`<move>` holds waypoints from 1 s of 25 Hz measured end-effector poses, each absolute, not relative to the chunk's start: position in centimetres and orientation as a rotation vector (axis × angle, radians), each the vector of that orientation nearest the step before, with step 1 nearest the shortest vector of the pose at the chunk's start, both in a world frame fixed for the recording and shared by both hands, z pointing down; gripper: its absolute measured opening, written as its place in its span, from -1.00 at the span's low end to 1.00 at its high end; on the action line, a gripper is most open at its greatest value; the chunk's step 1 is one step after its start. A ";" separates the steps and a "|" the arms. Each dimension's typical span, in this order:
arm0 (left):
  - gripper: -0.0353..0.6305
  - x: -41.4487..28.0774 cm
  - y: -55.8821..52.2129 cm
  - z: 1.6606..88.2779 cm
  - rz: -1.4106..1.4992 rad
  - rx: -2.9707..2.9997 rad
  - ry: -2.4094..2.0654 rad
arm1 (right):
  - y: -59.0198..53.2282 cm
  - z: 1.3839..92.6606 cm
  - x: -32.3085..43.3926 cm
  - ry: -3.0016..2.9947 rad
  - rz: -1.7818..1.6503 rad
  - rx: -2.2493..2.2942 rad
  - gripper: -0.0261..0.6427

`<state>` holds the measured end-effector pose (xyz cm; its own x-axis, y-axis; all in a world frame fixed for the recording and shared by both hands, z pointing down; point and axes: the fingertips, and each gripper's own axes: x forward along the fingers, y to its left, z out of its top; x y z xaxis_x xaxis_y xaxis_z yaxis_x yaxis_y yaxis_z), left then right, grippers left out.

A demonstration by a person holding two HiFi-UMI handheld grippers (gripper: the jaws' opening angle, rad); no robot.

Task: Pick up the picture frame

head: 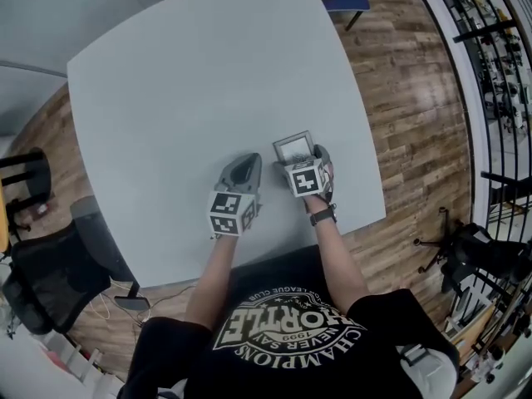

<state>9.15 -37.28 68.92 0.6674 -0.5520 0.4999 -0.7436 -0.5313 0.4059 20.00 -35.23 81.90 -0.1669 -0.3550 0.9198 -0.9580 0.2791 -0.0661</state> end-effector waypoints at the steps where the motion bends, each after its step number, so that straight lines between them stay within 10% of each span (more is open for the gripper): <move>1: -0.88 9.0 -37.4 69.1 0.417 2.278 -0.997 | -35.3 82.0 19.9 -1.688 0.888 1.221 0.80; 25: -0.88 4.7 -34.7 65.2 0.362 2.315 -1.066 | -35.6 75.1 16.4 -1.866 0.773 1.401 0.72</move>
<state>4.72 -34.72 65.22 0.6473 -0.6109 0.4558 -0.7622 -0.5272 0.3757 16.42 -35.64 75.09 -0.1989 -0.5693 0.7977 -0.9667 0.2479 -0.0641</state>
